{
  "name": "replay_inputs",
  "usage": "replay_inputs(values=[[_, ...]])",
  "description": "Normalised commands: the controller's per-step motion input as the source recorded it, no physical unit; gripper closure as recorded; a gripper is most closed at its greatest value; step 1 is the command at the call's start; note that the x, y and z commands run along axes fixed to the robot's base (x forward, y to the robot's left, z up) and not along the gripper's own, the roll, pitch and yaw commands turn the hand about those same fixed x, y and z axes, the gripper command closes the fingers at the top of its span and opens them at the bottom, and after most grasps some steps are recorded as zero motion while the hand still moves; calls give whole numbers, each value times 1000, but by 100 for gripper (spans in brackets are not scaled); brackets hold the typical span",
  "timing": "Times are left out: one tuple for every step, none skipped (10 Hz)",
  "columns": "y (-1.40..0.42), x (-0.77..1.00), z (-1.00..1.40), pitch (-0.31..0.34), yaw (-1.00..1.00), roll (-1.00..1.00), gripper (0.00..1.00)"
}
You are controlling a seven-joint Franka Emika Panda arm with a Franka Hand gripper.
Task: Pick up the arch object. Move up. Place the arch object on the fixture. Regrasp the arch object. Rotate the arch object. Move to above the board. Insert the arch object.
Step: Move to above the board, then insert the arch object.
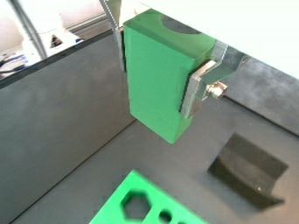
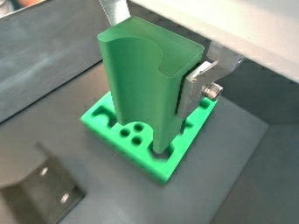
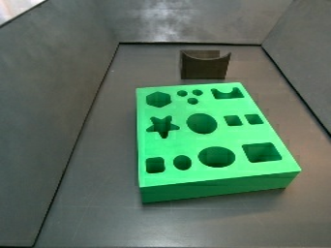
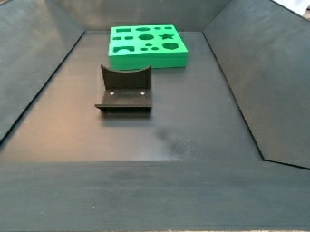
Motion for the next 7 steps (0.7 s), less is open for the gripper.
replay_inputs(values=[[-1000,269,168,134,12,1,100],[-869,264,149,138,4,1,100],[-684,225,123,135,11,4,100],[-357,147,72,121,7,15,100],[-216,103,50,96,12,20,100],[726,937,-949,0,0,0,100],[723,1000,-931,0,0,-44,100]])
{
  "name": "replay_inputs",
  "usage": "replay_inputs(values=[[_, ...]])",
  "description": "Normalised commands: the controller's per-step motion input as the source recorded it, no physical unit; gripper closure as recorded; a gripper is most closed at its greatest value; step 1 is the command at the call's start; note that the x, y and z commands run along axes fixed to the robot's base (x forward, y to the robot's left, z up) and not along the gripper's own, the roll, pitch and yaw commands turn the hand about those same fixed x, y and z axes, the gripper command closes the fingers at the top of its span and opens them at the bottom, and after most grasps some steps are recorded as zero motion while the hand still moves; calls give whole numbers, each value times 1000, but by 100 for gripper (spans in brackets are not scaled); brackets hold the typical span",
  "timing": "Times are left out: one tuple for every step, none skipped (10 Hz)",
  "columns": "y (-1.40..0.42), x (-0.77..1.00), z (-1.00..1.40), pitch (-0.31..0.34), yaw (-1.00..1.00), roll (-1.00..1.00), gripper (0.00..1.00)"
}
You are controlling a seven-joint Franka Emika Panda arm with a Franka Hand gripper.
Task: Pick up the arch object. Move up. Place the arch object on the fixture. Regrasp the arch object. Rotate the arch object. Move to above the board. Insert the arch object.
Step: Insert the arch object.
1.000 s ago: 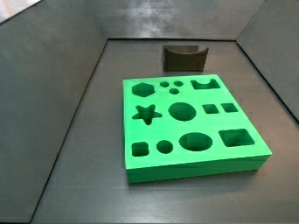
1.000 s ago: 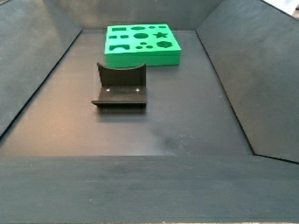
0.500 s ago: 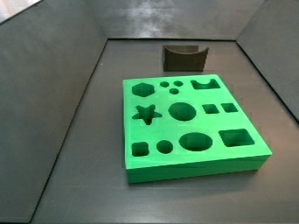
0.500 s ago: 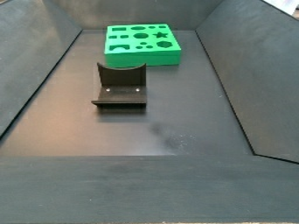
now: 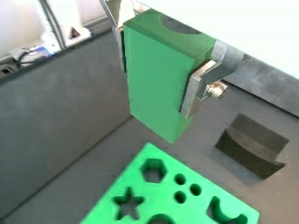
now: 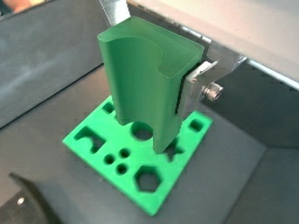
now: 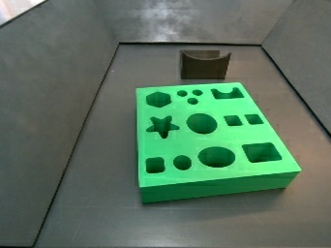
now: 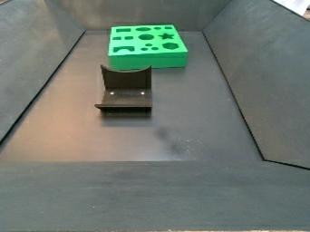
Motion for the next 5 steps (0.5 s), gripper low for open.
replay_inputs(values=[[683,1000,-934,0,0,-63,100],[560,1000,-934,0,0,-86,100],[286,1000,-877,-10,0,-84,100],[0,1000,-754,-83,0,-51,100],[-251,969,-589,-126,0,0,100]])
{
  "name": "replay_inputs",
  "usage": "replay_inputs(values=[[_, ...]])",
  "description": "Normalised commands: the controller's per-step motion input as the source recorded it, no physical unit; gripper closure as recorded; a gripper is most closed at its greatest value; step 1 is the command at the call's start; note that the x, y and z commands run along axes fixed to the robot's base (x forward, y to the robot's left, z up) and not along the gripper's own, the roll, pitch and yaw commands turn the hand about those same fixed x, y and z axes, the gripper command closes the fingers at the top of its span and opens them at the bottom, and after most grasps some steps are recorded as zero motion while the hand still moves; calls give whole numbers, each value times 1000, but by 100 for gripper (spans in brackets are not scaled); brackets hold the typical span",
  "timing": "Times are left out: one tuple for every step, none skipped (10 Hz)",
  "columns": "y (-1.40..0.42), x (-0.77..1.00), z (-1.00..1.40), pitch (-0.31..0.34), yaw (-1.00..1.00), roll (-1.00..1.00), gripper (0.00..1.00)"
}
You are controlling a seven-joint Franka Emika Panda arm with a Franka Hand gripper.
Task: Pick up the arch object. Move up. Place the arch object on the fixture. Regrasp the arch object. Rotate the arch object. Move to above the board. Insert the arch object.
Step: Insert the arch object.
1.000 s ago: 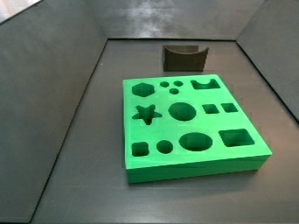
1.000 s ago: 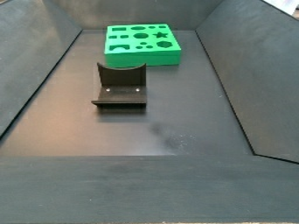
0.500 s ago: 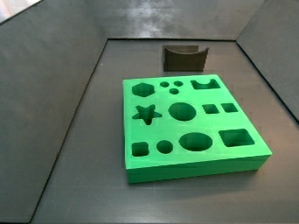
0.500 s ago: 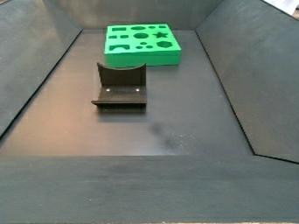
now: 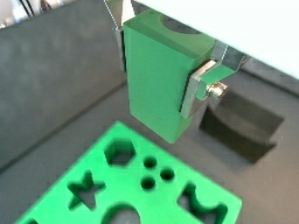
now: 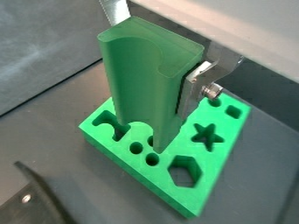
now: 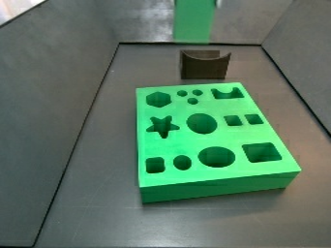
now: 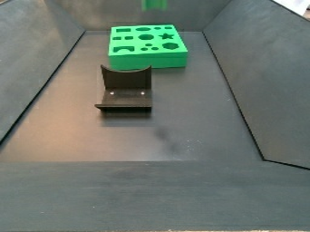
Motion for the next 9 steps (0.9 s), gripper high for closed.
replay_inputs(values=[[-263,931,-329,-116,0,134,100],[-194,917,-143,-59,0,304,100],[-169,900,-57,-10,0,423,100],[-209,883,-86,0,0,467,100],[-197,863,-386,0,37,264,100],[0,837,-631,-24,137,0,100],[29,826,-754,-73,137,-99,100],[57,746,-726,-59,51,-46,100],[74,649,-486,0,6,0,100]])
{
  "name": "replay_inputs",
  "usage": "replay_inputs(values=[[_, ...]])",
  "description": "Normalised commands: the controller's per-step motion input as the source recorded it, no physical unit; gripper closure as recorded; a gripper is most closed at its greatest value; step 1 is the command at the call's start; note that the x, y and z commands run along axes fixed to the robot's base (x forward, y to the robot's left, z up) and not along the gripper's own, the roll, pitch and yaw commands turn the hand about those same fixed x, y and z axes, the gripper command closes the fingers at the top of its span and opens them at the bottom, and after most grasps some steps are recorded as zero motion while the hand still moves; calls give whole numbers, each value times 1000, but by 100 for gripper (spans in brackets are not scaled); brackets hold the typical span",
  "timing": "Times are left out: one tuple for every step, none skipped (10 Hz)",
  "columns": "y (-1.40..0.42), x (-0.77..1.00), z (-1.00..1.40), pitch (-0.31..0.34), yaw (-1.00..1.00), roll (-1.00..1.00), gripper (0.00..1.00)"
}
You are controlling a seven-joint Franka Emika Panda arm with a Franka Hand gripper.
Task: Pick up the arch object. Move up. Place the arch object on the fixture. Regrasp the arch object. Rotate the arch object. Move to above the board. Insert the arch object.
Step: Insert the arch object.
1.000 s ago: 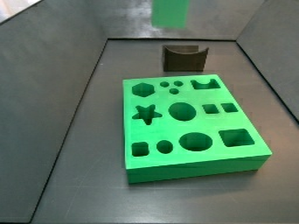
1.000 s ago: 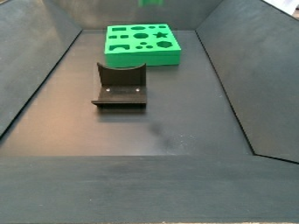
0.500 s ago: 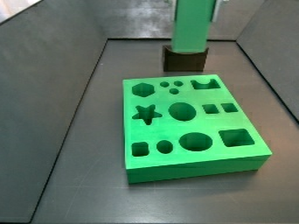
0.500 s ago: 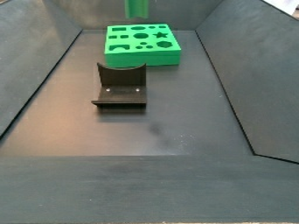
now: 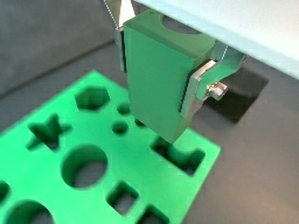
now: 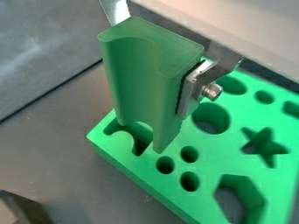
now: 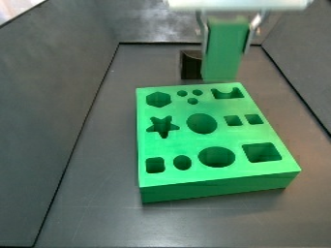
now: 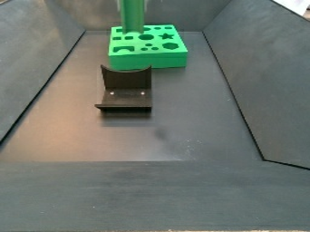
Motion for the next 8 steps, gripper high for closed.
replay_inputs(values=[[0,743,-474,-3,34,0,100],[-203,814,-329,0,29,117,100],[-191,806,-163,99,120,313,100],[-71,657,-126,150,134,299,100],[0,111,-77,94,0,184,100],[163,0,-49,81,0,89,100],[260,-23,-103,10,0,7,100],[226,-103,-183,0,0,0,100]])
